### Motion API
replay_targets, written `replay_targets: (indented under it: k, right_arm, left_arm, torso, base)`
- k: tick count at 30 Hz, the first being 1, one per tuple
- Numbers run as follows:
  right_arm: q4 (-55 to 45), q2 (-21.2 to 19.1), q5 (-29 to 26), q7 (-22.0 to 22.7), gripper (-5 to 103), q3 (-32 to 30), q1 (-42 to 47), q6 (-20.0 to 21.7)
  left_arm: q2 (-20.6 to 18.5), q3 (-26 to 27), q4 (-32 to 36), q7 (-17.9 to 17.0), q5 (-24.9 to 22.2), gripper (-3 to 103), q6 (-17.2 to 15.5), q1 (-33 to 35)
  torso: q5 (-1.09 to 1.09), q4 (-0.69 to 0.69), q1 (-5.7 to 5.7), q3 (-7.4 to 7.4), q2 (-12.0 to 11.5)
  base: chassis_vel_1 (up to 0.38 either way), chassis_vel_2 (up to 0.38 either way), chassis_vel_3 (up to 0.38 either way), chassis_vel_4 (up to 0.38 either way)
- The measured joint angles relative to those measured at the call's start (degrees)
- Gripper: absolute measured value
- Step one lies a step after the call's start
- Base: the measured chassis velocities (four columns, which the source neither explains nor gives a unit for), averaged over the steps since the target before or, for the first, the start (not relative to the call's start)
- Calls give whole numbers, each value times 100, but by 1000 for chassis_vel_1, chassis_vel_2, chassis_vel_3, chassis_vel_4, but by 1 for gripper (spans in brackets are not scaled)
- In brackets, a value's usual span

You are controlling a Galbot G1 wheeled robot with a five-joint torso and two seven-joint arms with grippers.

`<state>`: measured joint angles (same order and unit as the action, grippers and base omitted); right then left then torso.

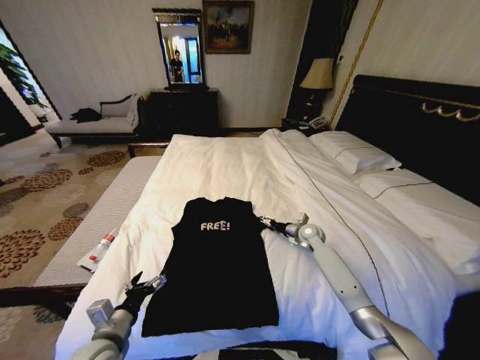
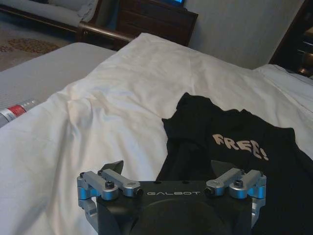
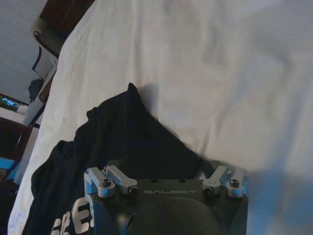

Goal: Fold the clothes on the bed.

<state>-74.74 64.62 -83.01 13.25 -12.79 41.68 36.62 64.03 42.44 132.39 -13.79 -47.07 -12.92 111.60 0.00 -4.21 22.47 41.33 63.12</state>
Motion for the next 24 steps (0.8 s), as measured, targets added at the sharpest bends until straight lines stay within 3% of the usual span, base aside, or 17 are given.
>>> replay_targets:
  k: [4,5,7,9,11,13,14,18,19,21,24]
  right_arm:
    - [55,24,43,-16,78,18,-17,-5]
    - [73,28,58,-23,72,20,-18,-8]
    - [86,-11,98,-44,51,19,13,-11]
    - [86,-21,104,-46,51,16,21,-11]
    - [82,-35,107,-47,40,12,27,-11]
    - [76,-42,108,-47,40,11,29,-11]
    - [66,-52,109,-47,29,11,30,-11]
    - [42,-69,114,-44,13,17,37,-11]
    - [42,-69,114,-44,13,17,37,-11]
    - [21,-78,124,-41,3,25,54,-9]
    - [7,-96,136,-41,1,36,70,-6]
  left_arm:
    - [2,44,21,-8,-65,100,-5,5]
    - [7,70,35,-18,-119,100,-12,5]
    - [14,123,44,-40,-171,100,-20,-16]
    - [15,123,50,-41,-173,100,-21,-22]
    - [16,119,54,-49,-172,100,-22,-33]
    - [18,116,56,-50,-173,100,-23,-37]
    - [24,115,60,-53,-173,100,-23,-41]
    - [42,143,78,-55,-172,100,-24,-34]
    - [42,143,78,-55,-172,100,-24,-34]
    - [52,157,89,-55,-173,100,-24,-32]
    - [63,167,99,-54,-179,100,-24,-31]
  torso:
    - [0,1,0,0,0]
    - [0,1,0,0,0]
    - [0,0,0,0,0]
    - [0,0,0,0,0]
    - [0,0,0,0,0]
    - [0,0,0,0,0]
    - [0,0,0,0,0]
    - [0,0,0,0,0]
    - [0,0,0,0,0]
    - [0,1,0,0,0]
    - [1,0,0,0,0]
  base:
    - [0,0,0,0]
    - [0,0,0,0]
    - [0,0,0,0]
    - [0,0,0,0]
    - [0,0,0,0]
    - [0,0,0,0]
    - [0,0,0,0]
    - [0,0,0,0]
    - [0,0,0,0]
    - [0,0,0,0]
    - [0,0,0,0]
